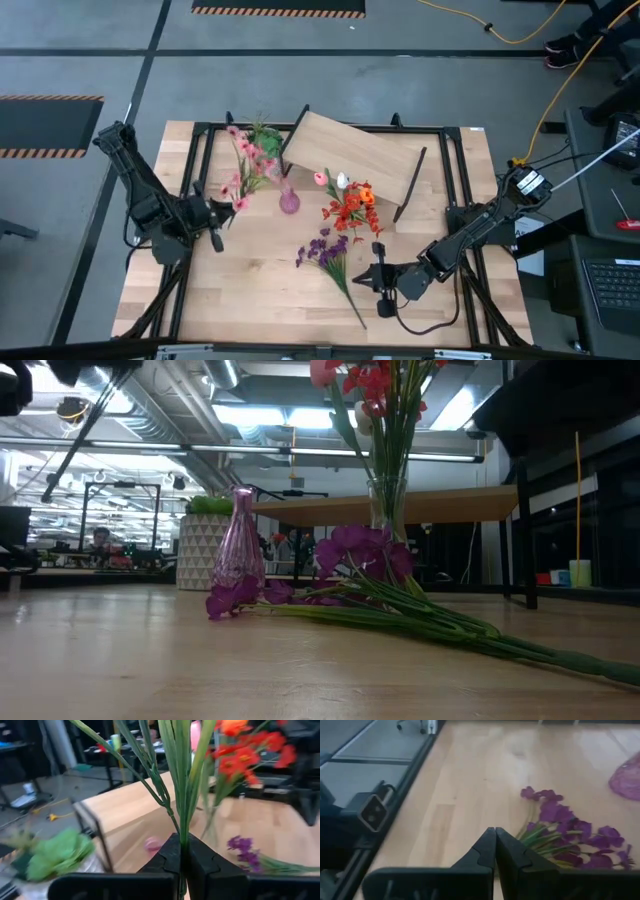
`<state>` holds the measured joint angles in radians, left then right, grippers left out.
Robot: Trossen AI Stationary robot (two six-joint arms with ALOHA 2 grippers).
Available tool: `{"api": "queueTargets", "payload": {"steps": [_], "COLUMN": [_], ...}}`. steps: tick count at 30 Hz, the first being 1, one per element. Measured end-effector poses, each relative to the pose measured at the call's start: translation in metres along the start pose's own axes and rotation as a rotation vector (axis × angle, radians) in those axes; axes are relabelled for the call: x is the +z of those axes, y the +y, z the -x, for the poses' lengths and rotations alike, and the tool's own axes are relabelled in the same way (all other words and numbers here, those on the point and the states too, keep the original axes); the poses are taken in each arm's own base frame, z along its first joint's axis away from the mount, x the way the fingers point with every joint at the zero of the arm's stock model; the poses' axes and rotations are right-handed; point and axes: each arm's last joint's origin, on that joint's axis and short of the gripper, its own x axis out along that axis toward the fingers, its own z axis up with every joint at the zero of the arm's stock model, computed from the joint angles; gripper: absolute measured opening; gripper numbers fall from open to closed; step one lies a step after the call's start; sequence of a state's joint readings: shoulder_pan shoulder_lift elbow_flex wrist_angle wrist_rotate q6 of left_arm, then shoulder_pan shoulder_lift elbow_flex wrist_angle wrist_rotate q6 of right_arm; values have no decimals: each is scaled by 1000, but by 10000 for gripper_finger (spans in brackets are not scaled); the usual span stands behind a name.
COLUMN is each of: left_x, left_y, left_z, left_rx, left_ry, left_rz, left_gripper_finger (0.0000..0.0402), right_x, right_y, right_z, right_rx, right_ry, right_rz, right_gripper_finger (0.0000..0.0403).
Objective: Pick and place flowers into a vace then onto a shelf
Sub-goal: Put the pink flowers into the pink vase
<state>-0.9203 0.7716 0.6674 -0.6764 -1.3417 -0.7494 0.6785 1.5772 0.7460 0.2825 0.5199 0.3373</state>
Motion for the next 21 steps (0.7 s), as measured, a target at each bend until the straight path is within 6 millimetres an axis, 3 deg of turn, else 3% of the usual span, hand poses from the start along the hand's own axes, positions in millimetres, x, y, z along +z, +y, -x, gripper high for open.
{"api": "queueTargets", "payload": {"steps": [7, 14, 21], "left_x": [20, 17, 38], "left_y": [-17, -24, -21], "left_z": [-13, -44, -69], "left_rx": [-127, -170, -286], "left_ry": [14, 89, -35], "left_rz": [-46, -129, -228], "left_gripper_finger": [3, 3, 3], "right_x": [2, 5, 5], "right_y": [0, 2, 2], "right_z": [0, 0, 0], "right_rx": [4, 14, 14], "right_ry": [-14, -49, -49], "right_rz": [17, 71, 73], "right_gripper_finger": [14, 14, 14]}}
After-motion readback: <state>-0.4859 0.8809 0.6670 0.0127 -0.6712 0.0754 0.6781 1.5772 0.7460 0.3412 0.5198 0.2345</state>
